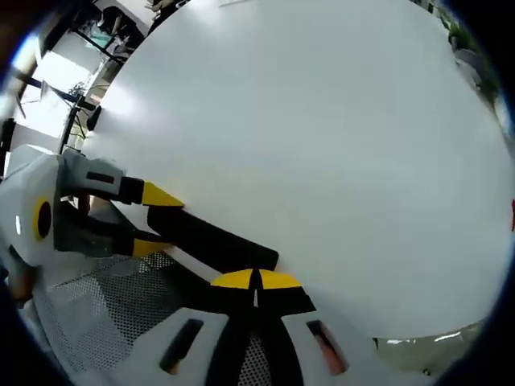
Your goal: Press the specified remote control buttons in sequence, fully releasing each button before pressing the next.
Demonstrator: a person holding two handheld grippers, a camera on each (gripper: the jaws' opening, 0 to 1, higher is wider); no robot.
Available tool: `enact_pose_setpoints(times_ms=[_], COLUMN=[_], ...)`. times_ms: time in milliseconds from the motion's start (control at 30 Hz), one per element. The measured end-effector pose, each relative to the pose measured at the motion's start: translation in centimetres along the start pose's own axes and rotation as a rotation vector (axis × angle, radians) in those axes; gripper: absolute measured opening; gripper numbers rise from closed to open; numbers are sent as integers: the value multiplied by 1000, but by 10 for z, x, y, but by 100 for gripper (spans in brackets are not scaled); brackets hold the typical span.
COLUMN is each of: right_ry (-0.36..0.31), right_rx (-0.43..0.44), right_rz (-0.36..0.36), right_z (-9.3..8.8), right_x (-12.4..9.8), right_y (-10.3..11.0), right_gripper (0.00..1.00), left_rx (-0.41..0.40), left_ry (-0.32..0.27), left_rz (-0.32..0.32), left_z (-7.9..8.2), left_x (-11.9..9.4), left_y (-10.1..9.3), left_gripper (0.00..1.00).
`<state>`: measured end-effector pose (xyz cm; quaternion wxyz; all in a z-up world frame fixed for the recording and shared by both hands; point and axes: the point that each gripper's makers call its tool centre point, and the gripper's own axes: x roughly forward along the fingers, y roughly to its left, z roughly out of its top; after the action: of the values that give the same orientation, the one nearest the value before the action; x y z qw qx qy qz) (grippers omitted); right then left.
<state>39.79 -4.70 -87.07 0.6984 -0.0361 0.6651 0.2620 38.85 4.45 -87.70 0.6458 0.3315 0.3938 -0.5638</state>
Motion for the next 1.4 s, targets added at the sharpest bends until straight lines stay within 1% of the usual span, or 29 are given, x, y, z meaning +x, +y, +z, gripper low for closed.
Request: enact_pose_setpoints(times_ms=[200, 300, 400, 500, 633, 1000, 1200, 1267, 1400], right_ry=[-12, -7, -24, -20, -11, -13, -30, -28, -17], right_rx=[2, 14, 14, 21, 24, 31, 78, 68, 18], right_rz=[14, 29, 40, 54, 52, 63, 93, 88, 40], right_z=[2, 1, 4, 4, 3, 4, 3, 3, 3], right_x=[-1, 0, -1, 0, 3, 3, 3, 3, 3], right_y=[4, 6, 9, 10, 9, 9, 8, 9, 11], right_gripper=[0, 0, 0, 0, 0, 0, 0, 0, 0], left_rx=[5, 7, 7, 5, 4, 2, 6, 9, 8], left_ry=[4, 4, 3, 2, 1, -1, 2, 6, 6], left_rz=[1, 1, 1, 0, 0, -1, -2, -3, -4], left_z=[0, 0, 0, 0, 0, 0, 0, 0, 1], left_x=[0, 0, 0, 0, 0, 0, 0, 1, 1], left_y=[0, 0, -1, -1, -1, 0, 0, 0, 0], left_gripper=[25, 25, 25, 25, 25, 25, 25, 25, 25])
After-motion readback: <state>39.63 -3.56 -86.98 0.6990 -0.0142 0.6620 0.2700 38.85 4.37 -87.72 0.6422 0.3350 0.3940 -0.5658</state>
